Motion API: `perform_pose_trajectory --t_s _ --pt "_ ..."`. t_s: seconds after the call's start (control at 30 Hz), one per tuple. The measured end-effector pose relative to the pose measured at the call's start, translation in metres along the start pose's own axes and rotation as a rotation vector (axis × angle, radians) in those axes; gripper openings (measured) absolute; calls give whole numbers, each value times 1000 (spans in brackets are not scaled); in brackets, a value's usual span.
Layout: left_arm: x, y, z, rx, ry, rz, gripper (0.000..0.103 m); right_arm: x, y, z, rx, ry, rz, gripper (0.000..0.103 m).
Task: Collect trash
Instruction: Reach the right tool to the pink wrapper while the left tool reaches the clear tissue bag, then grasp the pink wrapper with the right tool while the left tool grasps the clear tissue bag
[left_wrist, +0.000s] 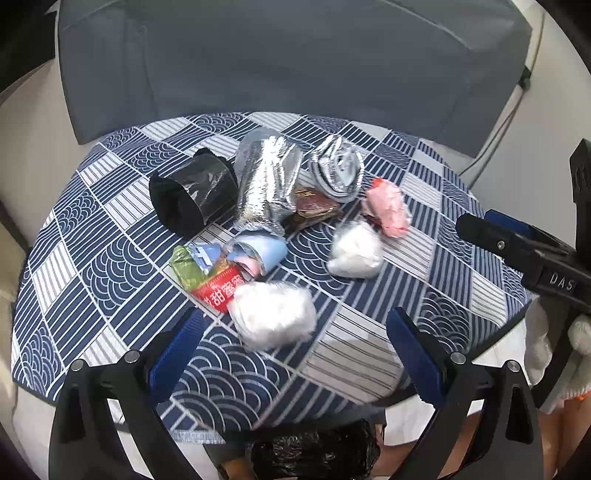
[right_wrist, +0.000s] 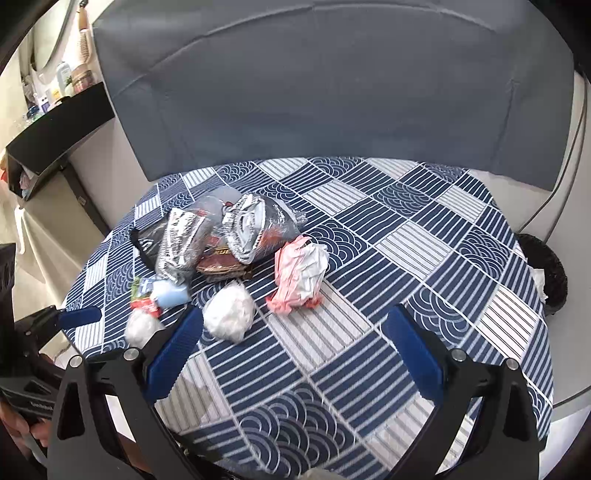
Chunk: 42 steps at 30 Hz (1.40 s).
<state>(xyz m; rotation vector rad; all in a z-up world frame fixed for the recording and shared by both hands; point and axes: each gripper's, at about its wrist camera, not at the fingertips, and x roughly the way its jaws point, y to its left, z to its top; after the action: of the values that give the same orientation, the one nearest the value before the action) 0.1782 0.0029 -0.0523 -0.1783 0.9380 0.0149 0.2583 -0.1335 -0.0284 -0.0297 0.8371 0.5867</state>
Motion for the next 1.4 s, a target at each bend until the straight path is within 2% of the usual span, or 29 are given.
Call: perform_pose_trajectory --t_s 0.2,0.3,0.5,0.6,0.73,0.77,0.83,0.9,0.93,1.1,1.4 --pt "20 5 5 -1 27 8 96 35 -3 13 -12 36 -12 99" --pt "25 6 8 5 31 29 96 53 -5 19 -2 65 -7 94" --pt "35 12 15 -18 57 30 96 83 -7 29 2 112 -13 91" --pt "42 13 16 -22 76 44 95 94 -11 32 22 130 -7 85" --pt "51 13 16 -22 101 60 94 104 -15 32 27 159 -10 71" --pt "52 13 16 -15 100 66 91 106 -16 31 30 165 -7 67" --pt "53 10 14 -1 104 74 74 108 -18 30 44 176 11 54" --pt "55 10 12 -4 111 75 64 109 -19 29 43 183 21 46" --pt "56 11 11 -12 118 73 59 108 -19 29 40 182 21 46" --pt "53 11 11 -13 101 74 55 103 -18 29 41 170 22 44" --pt "33 7 4 -20 64 37 55 81 -12 13 31 150 0 44"
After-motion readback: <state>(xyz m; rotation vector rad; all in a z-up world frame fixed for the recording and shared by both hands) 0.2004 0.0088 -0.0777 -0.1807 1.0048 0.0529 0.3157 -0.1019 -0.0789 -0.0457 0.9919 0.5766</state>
